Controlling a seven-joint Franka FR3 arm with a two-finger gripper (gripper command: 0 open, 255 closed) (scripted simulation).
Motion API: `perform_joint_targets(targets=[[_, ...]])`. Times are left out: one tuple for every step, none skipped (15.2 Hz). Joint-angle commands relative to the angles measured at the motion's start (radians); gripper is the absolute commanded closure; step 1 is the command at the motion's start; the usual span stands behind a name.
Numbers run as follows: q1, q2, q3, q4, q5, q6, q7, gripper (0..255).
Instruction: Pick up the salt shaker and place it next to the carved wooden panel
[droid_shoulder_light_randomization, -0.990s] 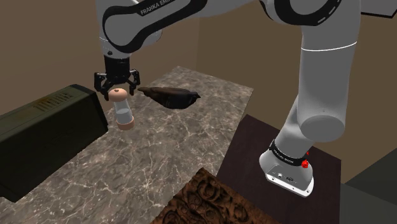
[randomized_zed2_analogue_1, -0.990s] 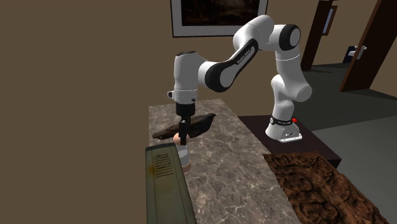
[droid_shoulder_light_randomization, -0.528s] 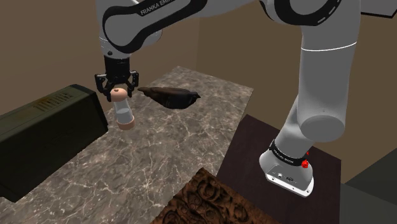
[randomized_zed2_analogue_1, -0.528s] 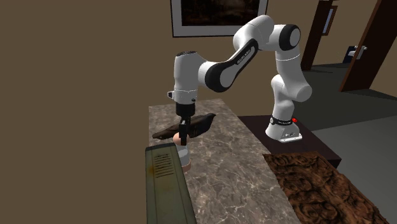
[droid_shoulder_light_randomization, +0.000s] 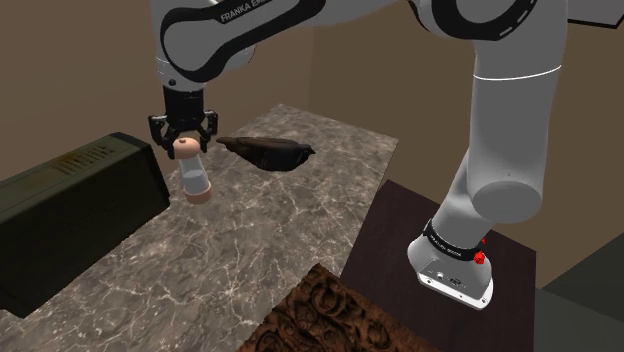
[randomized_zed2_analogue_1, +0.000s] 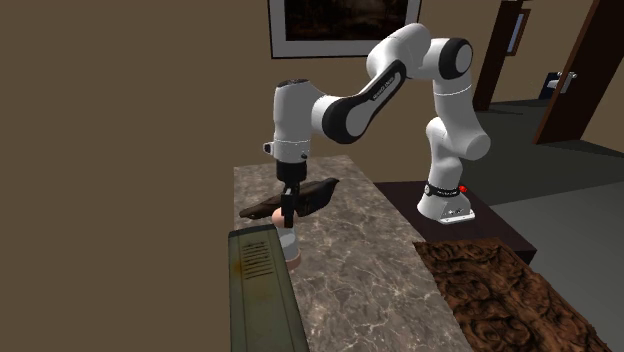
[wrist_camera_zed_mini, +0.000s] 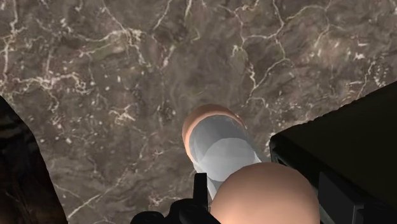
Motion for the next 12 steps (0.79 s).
perform_joint_targets(targets=[[-0.001, -0.007, 0.001, 0.010, 0.002, -0.017, 0.000, 255], [-0.001, -0.012, 0.001, 0.018, 0.003, -0.029, 0.000, 255], [-0.002, -0.016, 0.002, 0.026, 0.003, -0.041, 0.001, 255], [-0.002, -0.020, 0.002, 0.034, 0.004, -0.053, 0.001, 255], [-0.002, -0.024, 0.003, 0.042, 0.005, -0.065, 0.002, 255], [-0.002, -0.027, 0.003, 0.050, 0.006, -0.077, 0.002, 255], [-0.002, -0.031, 0.003, 0.059, 0.006, -0.089, 0.003, 255], [-0.003, -0.034, 0.004, 0.068, 0.007, -0.101, 0.003, 255], [-0.003, -0.037, 0.004, 0.077, 0.008, -0.113, 0.004, 255], [-0.003, -0.040, 0.004, 0.087, 0.008, -0.125, 0.005, 255], [-0.003, -0.043, 0.005, 0.097, 0.009, -0.138, 0.005, 255], [-0.003, -0.045, 0.005, 0.107, 0.009, -0.150, 0.006, 255]])
